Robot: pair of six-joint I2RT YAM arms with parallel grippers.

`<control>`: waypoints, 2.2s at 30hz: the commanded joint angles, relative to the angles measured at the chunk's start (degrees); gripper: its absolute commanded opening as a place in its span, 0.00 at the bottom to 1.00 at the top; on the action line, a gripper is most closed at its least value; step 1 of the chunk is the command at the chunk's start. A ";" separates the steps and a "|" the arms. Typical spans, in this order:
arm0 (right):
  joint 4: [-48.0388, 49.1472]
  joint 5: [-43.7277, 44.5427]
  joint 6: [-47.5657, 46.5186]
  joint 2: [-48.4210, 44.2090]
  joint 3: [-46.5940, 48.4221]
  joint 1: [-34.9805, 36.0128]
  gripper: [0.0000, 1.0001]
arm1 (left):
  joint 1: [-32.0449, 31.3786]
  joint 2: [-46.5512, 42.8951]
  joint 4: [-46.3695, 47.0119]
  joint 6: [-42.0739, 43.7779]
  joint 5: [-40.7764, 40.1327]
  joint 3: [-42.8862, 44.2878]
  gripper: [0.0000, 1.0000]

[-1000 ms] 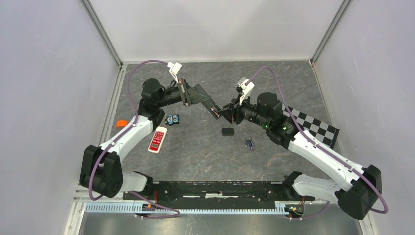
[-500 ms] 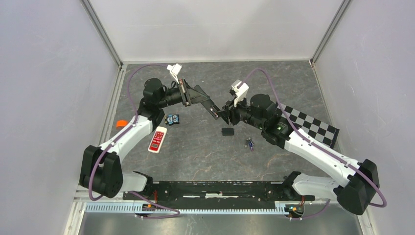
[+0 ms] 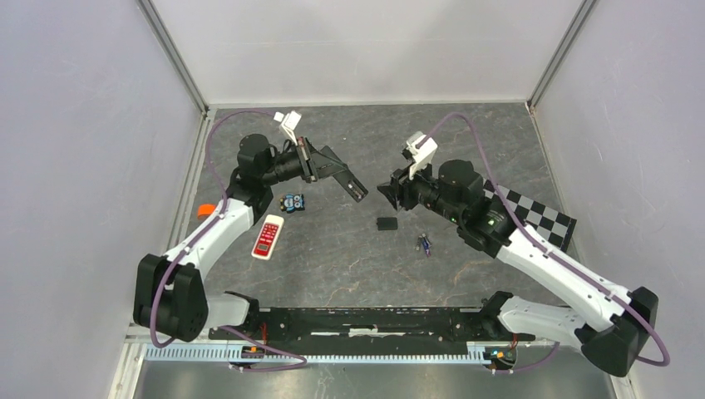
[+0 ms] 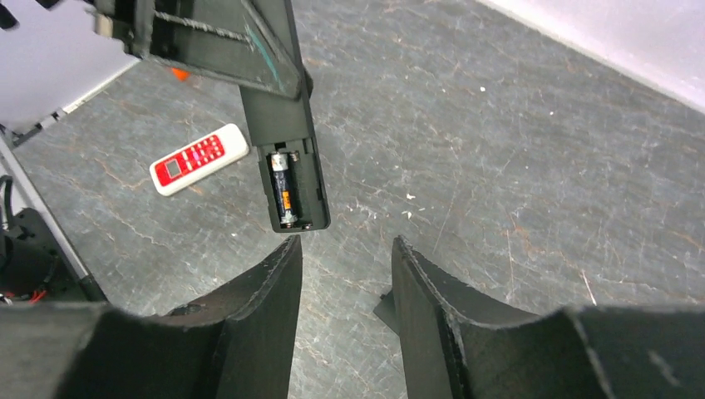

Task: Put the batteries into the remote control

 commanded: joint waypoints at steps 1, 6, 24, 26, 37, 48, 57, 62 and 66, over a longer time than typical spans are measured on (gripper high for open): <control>0.68 -0.92 1.89 -2.37 -0.14 -1.54 0.49 | 1.28 -2.03 -2.15 7.27 0.29 -2.50 0.02; -8.37 12.51 12.67 -1.14 -4.97 -1.87 0.48 | 2.23 -3.74 -1.27 9.63 -0.14 -6.02 0.02; -20.97 15.57 25.81 17.93 -9.31 -2.53 0.37 | 2.23 -10.25 -1.27 13.19 -0.47 -10.13 0.02; -21.56 16.12 26.31 19.14 -9.31 -2.74 0.37 | 2.23 -10.26 -1.36 13.06 -0.28 -10.21 0.02; -18.66 14.71 27.34 22.61 -10.55 -3.80 0.34 | 2.23 -11.00 -2.28 12.89 0.01 -10.58 0.02; -17.29 14.21 27.22 25.04 -10.98 -3.99 0.29 | 2.23 -11.09 -2.52 13.02 -0.95 -10.23 0.02; -16.74 14.77 26.65 26.42 -11.19 -4.19 0.20 | 2.23 -10.56 -2.46 11.99 -1.66 -10.38 0.02; -15.75 14.12 24.69 26.61 -10.37 -4.15 0.02 | 2.23 -8.39 -2.15 7.94 -1.47 -10.41 0.02; -12.94 13.30 20.94 22.71 -9.38 -4.03 0.00 | 1.87 -4.69 -1.77 3.23 0.09 -10.36 0.02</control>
